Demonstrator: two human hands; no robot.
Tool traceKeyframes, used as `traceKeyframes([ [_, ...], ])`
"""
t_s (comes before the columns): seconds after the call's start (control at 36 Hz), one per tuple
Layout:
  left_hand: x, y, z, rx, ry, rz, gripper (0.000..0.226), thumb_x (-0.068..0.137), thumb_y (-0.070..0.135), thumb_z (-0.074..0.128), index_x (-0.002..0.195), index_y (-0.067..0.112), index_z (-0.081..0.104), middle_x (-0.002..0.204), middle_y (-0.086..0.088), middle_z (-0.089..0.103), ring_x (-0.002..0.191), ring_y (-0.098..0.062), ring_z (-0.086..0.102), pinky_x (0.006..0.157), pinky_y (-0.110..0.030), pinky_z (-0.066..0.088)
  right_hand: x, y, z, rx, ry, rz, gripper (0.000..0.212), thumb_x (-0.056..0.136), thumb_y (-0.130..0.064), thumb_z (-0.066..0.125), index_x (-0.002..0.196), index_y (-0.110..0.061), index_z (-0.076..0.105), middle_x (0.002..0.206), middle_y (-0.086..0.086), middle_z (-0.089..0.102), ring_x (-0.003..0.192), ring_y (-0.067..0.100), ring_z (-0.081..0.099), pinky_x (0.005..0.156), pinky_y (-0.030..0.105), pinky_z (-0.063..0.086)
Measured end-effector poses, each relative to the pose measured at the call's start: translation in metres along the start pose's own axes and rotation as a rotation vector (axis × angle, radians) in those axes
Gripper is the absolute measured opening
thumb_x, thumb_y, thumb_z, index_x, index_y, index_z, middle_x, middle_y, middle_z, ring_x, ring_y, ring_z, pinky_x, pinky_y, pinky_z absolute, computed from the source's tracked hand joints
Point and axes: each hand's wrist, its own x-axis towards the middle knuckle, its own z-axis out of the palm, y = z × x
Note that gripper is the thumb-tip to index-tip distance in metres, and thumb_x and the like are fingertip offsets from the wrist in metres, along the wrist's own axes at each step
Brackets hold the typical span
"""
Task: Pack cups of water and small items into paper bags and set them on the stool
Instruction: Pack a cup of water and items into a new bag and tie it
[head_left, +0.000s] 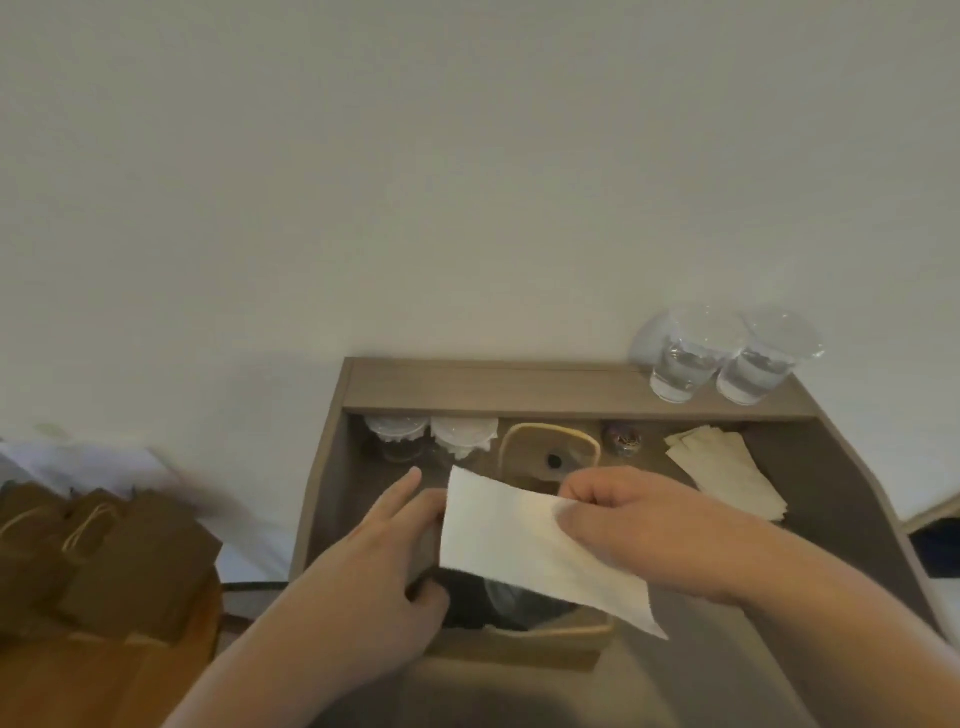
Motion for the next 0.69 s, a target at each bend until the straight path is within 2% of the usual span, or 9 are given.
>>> traceKeyframes([
  [0.11, -0.011, 0.001, 0.0, -0.103, -0.052, -0.09, 0.086, 0.092, 0.032, 0.069, 0.142, 0.074, 0.013, 0.164, 0.037, 0.0, 0.121, -0.005, 0.06, 0.103, -0.019, 0.051, 0.009, -0.01, 0.002, -0.366, -0.009, 0.06, 0.023, 0.101, -0.035, 0.044, 0.088, -0.024, 0.059, 0.091, -0.005, 0.064, 0.084, 0.013, 0.061, 0.068, 0.032, 0.045],
  [0.22, -0.015, 0.003, 0.002, -0.112, -0.063, -0.096, 0.095, 0.086, 0.032, 0.069, 0.141, 0.077, 0.006, 0.162, 0.038, -0.001, 0.1, -0.004, 0.069, 0.095, -0.025, 0.058, 0.019, -0.028, 0.013, -0.639, -0.082, 0.156, 0.019, 0.099, -0.027, 0.045, 0.084, -0.023, 0.056, 0.089, -0.002, 0.06, 0.078, 0.014, 0.06, 0.061, 0.028, 0.042],
  [0.31, -0.015, 0.004, 0.003, -0.104, -0.06, -0.08, 0.097, 0.085, 0.035, 0.07, 0.14, 0.079, 0.003, 0.163, 0.037, -0.001, 0.097, -0.001, 0.069, 0.096, -0.025, 0.058, 0.03, -0.044, 0.021, -0.73, -0.141, 0.177, 0.018, 0.101, -0.026, 0.048, 0.095, -0.018, 0.063, 0.094, 0.001, 0.064, 0.086, 0.018, 0.064, 0.07, 0.028, 0.05],
  [0.42, -0.016, 0.003, 0.005, -0.094, -0.045, -0.053, 0.099, 0.085, 0.035, 0.068, 0.134, 0.085, -0.003, 0.161, 0.04, -0.001, 0.11, -0.005, 0.065, 0.104, -0.028, 0.054, 0.04, -0.065, 0.033, -0.732, -0.179, 0.137, 0.022, 0.101, -0.027, 0.052, 0.114, -0.017, 0.067, 0.102, 0.002, 0.067, 0.095, 0.019, 0.067, 0.089, 0.034, 0.057],
  [0.5, -0.016, 0.003, 0.004, -0.097, -0.032, -0.038, 0.099, 0.085, 0.034, 0.068, 0.133, 0.085, -0.003, 0.161, 0.042, -0.001, 0.119, -0.01, 0.061, 0.107, -0.03, 0.052, 0.049, -0.068, 0.04, -0.748, -0.142, 0.078, 0.027, 0.1, -0.029, 0.055, 0.121, -0.017, 0.067, 0.103, 0.003, 0.066, 0.096, 0.021, 0.067, 0.093, 0.039, 0.059],
  [0.53, -0.016, 0.003, 0.004, -0.096, -0.026, -0.031, 0.099, 0.086, 0.034, 0.067, 0.134, 0.084, -0.003, 0.16, 0.043, -0.001, 0.119, -0.01, 0.061, 0.106, -0.03, 0.052, 0.053, -0.067, 0.042, -0.728, -0.131, 0.062, 0.028, 0.101, -0.03, 0.055, 0.122, -0.017, 0.067, 0.103, 0.003, 0.067, 0.094, 0.021, 0.068, 0.089, 0.038, 0.06],
  [0.61, -0.016, 0.004, 0.004, -0.1, 0.011, -0.01, 0.093, 0.087, 0.037, 0.066, 0.136, 0.083, 0.001, 0.159, 0.043, 0.002, 0.117, -0.009, 0.062, 0.105, -0.03, 0.052, 0.062, -0.059, 0.045, -0.483, -0.125, 0.062, 0.03, 0.106, -0.037, 0.048, 0.117, -0.015, 0.064, 0.094, 0.005, 0.074, 0.065, 0.017, 0.074, 0.059, 0.028, 0.06],
  [0.64, -0.016, 0.003, 0.004, -0.11, 0.028, -0.001, 0.091, 0.087, 0.038, 0.065, 0.139, 0.08, 0.005, 0.16, 0.042, 0.004, 0.115, -0.01, 0.062, 0.104, -0.031, 0.053, 0.062, -0.055, 0.045, -0.397, -0.107, 0.038, 0.032, 0.108, -0.041, 0.043, 0.116, -0.016, 0.062, 0.092, 0.006, 0.076, 0.06, 0.016, 0.075, 0.057, 0.027, 0.059],
  [0.69, -0.016, 0.002, 0.003, -0.135, 0.055, 0.023, 0.087, 0.088, 0.042, 0.066, 0.144, 0.075, 0.009, 0.159, 0.041, 0.007, 0.111, -0.009, 0.064, 0.104, -0.031, 0.053, 0.054, -0.047, 0.04, -0.334, -0.024, -0.081, 0.033, 0.11, -0.048, 0.038, 0.116, -0.026, 0.061, 0.096, -0.001, 0.075, 0.071, 0.013, 0.076, 0.07, 0.03, 0.062],
])
